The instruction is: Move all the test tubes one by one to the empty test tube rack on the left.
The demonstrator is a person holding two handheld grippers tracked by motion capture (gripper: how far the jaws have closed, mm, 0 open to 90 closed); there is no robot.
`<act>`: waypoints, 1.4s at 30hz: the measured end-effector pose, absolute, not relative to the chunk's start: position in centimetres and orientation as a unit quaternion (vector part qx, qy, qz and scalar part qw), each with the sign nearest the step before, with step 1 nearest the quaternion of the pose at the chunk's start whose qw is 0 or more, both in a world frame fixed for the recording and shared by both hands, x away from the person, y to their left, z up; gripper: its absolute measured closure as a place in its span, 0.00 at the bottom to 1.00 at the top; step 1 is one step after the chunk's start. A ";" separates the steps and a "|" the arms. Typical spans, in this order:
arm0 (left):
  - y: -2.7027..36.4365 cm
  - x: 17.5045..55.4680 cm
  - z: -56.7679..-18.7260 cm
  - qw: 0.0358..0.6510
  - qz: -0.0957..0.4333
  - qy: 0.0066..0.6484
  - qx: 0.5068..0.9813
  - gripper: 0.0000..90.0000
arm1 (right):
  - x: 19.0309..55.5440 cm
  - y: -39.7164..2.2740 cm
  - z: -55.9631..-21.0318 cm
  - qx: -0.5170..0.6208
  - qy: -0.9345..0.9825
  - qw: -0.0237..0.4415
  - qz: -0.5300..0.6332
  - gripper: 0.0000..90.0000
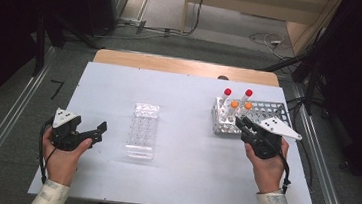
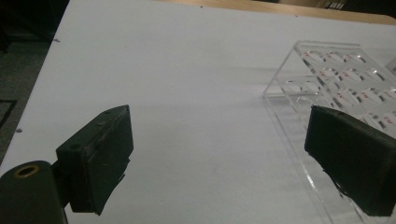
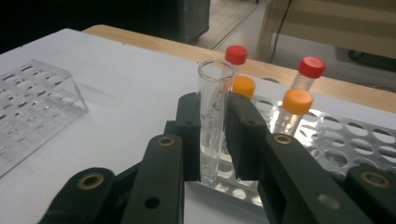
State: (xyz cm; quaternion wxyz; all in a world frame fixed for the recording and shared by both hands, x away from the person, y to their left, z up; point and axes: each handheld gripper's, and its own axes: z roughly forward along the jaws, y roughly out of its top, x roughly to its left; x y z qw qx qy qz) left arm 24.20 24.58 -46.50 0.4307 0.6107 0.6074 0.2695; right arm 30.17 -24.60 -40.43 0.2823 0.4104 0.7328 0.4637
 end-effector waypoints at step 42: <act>15.1 27.6 -42.0 0.472 0.246 0.516 0.671 0.10 | 30.2 -14.7 -43.1 0.340 0.783 0.221 0.471 0.82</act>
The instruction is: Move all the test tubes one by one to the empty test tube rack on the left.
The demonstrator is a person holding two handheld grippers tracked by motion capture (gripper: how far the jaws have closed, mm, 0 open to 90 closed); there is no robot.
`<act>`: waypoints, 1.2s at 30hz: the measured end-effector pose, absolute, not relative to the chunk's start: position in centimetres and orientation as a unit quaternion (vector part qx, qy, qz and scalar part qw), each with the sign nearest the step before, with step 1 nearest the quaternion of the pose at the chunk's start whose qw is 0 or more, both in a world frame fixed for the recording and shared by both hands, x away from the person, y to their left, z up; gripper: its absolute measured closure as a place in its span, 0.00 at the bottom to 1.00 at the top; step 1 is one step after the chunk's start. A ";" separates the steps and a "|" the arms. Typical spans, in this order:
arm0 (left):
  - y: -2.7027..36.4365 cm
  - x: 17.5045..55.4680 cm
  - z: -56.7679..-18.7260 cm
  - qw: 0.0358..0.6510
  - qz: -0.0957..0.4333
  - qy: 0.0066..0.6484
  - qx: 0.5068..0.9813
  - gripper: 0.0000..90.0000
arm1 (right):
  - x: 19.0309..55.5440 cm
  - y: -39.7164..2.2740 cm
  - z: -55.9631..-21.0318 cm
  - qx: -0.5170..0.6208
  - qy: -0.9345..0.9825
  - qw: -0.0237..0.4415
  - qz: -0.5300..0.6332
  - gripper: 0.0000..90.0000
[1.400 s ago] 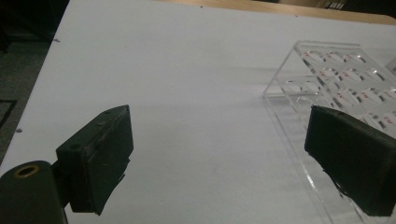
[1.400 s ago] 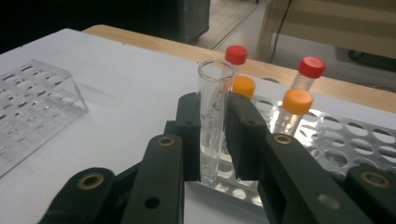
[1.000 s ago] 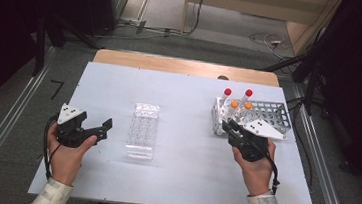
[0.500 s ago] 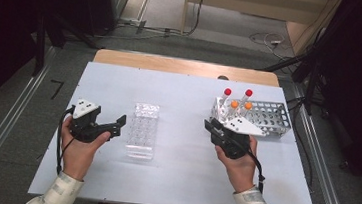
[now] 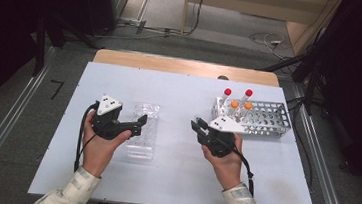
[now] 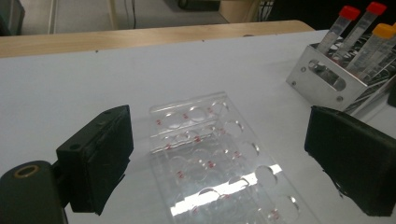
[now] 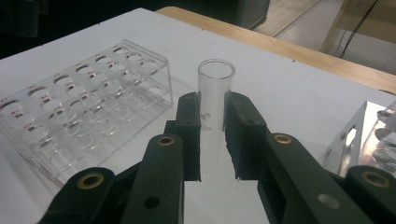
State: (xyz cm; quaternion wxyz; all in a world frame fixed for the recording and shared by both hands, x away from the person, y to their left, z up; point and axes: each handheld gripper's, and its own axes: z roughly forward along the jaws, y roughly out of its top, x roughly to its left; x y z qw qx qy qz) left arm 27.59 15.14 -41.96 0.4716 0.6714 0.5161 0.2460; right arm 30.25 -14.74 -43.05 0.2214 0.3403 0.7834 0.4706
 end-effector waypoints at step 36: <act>6.3 29.5 -41.2 0.497 0.191 0.425 0.732 0.66 | 30.6 -11.0 -44.4 0.320 0.795 0.209 0.470 0.82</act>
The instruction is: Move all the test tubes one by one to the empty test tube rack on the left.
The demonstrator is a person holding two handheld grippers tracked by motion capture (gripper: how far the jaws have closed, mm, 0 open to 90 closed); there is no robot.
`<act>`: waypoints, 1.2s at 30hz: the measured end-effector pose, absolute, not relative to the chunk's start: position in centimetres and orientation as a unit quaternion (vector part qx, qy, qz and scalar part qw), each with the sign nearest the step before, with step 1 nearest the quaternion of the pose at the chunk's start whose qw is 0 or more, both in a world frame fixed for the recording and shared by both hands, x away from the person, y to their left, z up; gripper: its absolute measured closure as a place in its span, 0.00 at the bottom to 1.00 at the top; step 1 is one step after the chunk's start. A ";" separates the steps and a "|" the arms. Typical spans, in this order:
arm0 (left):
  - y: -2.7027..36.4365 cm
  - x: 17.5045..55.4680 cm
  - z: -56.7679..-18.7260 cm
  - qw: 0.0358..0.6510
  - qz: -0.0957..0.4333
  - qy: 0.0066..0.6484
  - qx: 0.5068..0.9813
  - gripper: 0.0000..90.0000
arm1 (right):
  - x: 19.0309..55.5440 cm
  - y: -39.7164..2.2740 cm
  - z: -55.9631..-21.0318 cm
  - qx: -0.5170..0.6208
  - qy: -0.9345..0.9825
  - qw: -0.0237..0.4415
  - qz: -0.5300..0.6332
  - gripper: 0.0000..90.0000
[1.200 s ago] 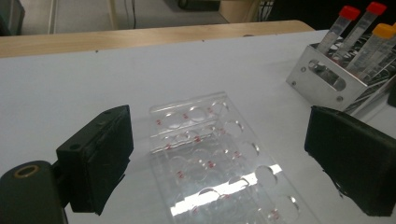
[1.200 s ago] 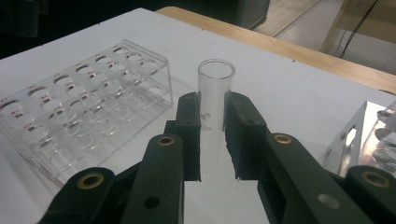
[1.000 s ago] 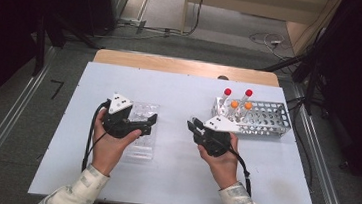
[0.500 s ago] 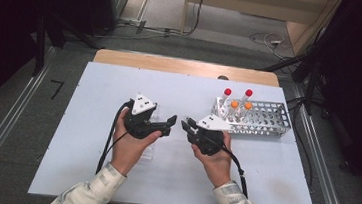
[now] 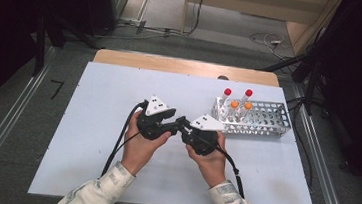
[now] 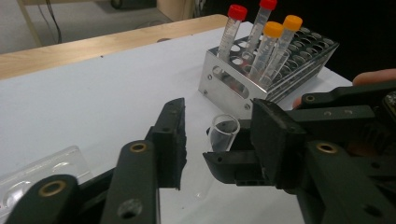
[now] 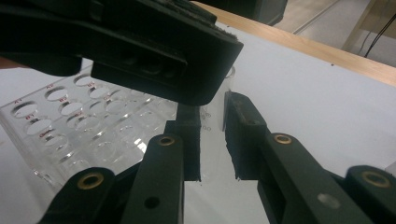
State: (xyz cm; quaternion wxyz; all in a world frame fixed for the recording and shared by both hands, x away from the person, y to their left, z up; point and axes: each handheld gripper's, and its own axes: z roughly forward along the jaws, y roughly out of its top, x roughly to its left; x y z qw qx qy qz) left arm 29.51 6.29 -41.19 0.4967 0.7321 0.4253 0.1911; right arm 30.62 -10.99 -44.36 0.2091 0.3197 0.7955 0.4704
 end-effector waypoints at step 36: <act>8.6 31.0 -38.7 0.508 0.202 0.439 0.714 0.86 | 30.8 -12.8 -44.0 0.338 0.777 0.174 0.502 0.46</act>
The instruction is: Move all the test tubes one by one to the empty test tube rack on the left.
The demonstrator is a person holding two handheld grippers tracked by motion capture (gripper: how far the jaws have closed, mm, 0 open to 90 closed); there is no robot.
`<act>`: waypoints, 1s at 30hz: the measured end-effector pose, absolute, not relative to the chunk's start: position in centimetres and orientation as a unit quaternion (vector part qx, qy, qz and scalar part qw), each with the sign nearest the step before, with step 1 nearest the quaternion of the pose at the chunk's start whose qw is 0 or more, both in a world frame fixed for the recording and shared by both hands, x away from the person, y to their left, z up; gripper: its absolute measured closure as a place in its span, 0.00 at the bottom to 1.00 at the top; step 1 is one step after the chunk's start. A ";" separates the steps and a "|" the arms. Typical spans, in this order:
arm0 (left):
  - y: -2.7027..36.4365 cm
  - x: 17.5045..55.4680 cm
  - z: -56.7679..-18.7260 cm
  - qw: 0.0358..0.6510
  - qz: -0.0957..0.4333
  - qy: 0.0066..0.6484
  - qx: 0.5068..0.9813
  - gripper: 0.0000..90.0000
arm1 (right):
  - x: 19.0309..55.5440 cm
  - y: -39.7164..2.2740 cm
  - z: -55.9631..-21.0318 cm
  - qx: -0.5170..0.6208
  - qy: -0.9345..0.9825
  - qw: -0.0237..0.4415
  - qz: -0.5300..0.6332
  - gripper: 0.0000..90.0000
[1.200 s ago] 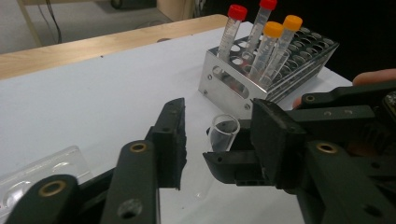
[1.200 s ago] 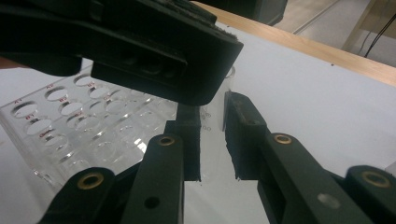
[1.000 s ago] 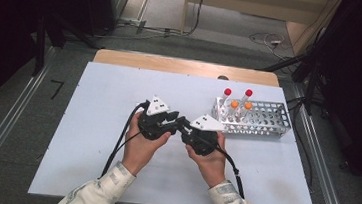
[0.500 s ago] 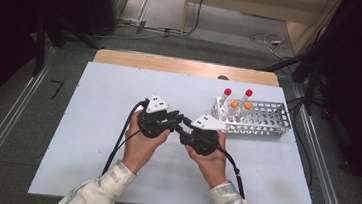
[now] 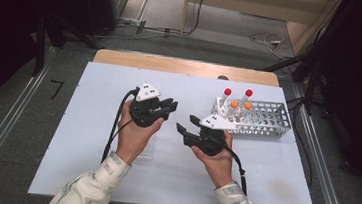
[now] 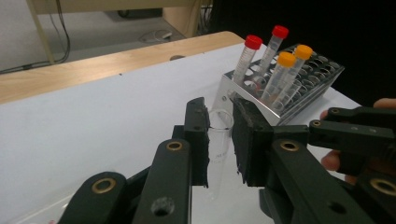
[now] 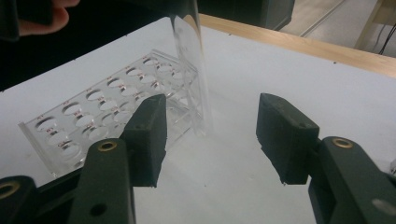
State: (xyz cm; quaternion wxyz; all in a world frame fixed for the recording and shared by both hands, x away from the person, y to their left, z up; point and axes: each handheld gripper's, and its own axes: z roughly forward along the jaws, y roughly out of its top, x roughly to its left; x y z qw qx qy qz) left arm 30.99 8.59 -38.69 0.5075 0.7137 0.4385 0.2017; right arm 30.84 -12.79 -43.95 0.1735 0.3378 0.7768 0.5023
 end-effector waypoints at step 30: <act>12.3 32.5 -38.0 0.464 0.285 0.469 0.695 0.86 | 31.2 -13.6 -44.4 0.346 0.777 0.175 0.496 0.40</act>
